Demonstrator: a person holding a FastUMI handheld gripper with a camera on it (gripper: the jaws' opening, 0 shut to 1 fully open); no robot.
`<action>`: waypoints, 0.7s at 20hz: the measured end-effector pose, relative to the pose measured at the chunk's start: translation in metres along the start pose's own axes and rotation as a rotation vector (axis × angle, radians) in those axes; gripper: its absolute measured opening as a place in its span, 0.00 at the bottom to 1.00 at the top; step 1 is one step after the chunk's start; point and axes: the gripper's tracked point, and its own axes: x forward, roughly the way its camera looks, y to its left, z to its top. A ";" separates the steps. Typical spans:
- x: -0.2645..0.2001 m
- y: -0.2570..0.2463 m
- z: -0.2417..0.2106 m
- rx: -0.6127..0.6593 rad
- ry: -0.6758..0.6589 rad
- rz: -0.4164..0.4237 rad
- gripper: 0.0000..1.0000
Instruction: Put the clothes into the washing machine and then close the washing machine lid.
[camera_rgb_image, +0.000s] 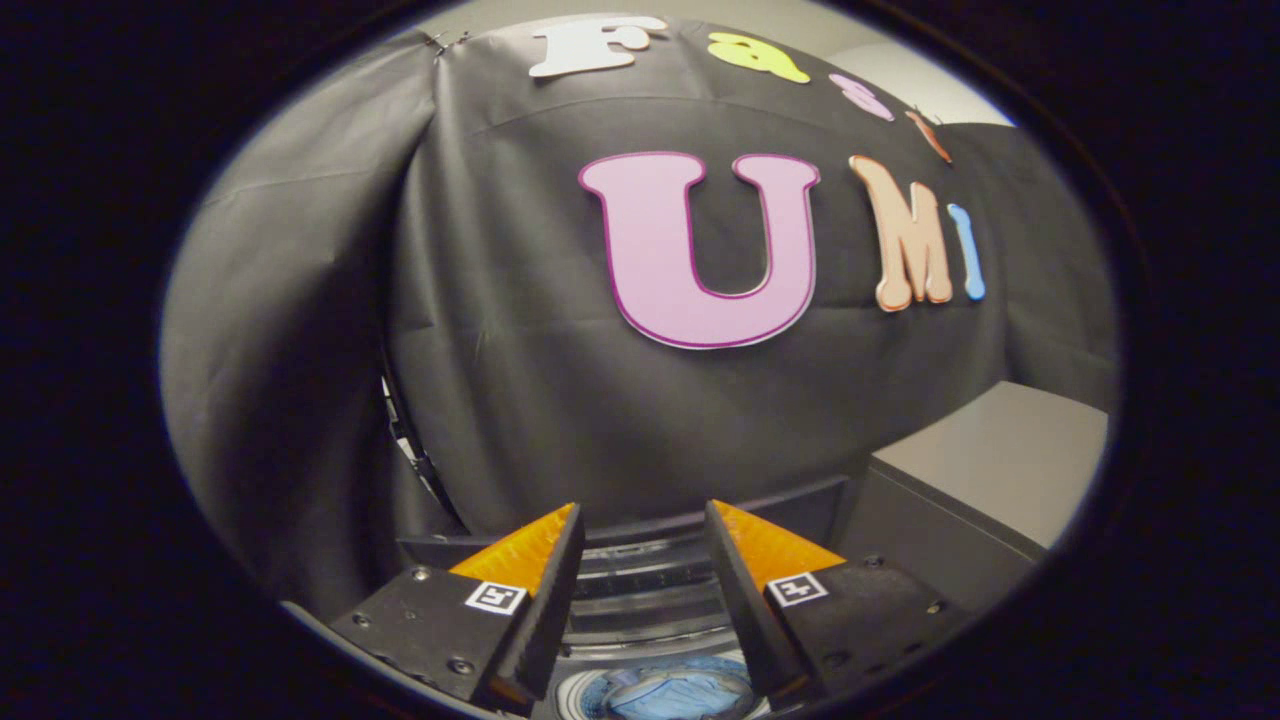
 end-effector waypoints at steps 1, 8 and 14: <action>0.011 0.002 0.000 0.007 0.010 0.018 0.76; 0.051 0.006 -0.023 -0.016 0.108 0.061 0.79; 0.051 0.021 -0.033 -0.093 0.072 0.095 0.88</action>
